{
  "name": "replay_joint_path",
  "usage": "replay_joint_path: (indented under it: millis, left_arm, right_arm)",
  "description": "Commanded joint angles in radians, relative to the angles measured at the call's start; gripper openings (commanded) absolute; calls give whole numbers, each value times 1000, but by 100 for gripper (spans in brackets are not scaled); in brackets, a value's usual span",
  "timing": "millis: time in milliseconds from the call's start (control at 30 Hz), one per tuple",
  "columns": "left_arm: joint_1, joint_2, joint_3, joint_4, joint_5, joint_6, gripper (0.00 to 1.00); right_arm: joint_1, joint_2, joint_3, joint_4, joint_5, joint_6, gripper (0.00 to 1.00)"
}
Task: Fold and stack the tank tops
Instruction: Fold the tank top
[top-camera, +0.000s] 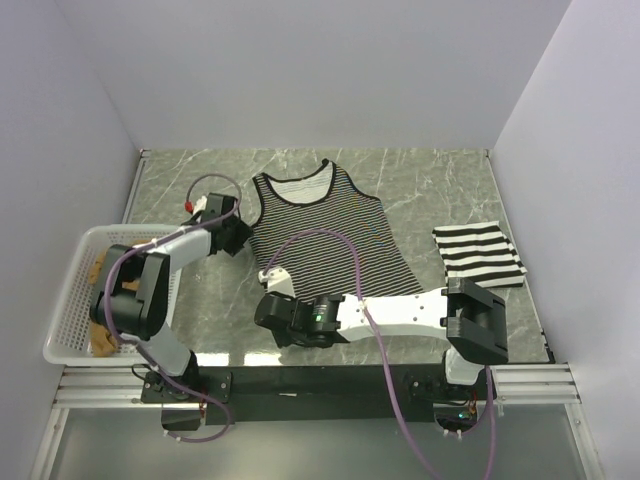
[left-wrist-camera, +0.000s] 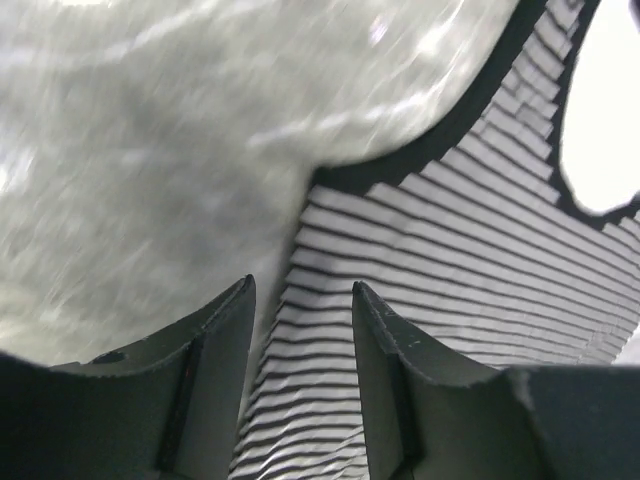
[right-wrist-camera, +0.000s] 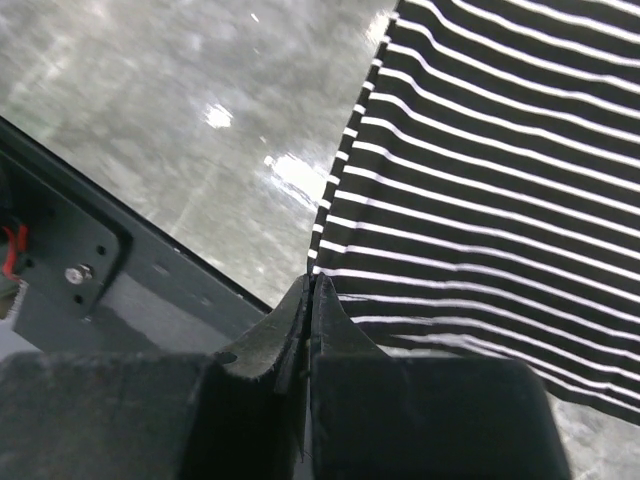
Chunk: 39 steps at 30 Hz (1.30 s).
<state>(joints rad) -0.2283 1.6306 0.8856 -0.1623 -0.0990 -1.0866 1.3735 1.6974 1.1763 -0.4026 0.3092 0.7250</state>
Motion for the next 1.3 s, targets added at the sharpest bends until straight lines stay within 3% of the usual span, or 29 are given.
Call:
replay_joint_path:
  millis: [0,433,633,900,933,1100,1267]
  left_arm:
    - [-12,53,114,-54,-90,7,49]
    - [-34,176,179,-109,-160,17,42]
    - [-42,233,231,-134,-176,31,33]
    - [-51,244,266,-187,-234,20,10]
    - [-51,241,271,-203,-240,25,1]
    - [-49,193,318,-278,-333,33,1]
    - [-26,161,365,-353,-380,51,1]
  right_arm:
    - [-4,-31,-4,16,-2,16,0]
    - [-16,-59,-35,18,1,17,0]
    - [-19,-67,-40,22,2,19,0]
    - [-17,-90,-58,31,-10,25,0]
    - [-17,-94,-64,33,-13,28,0]
    - [-5,-81,-50,80,-80,33,0]
    - [21,-1,72,100,-175,11,0]
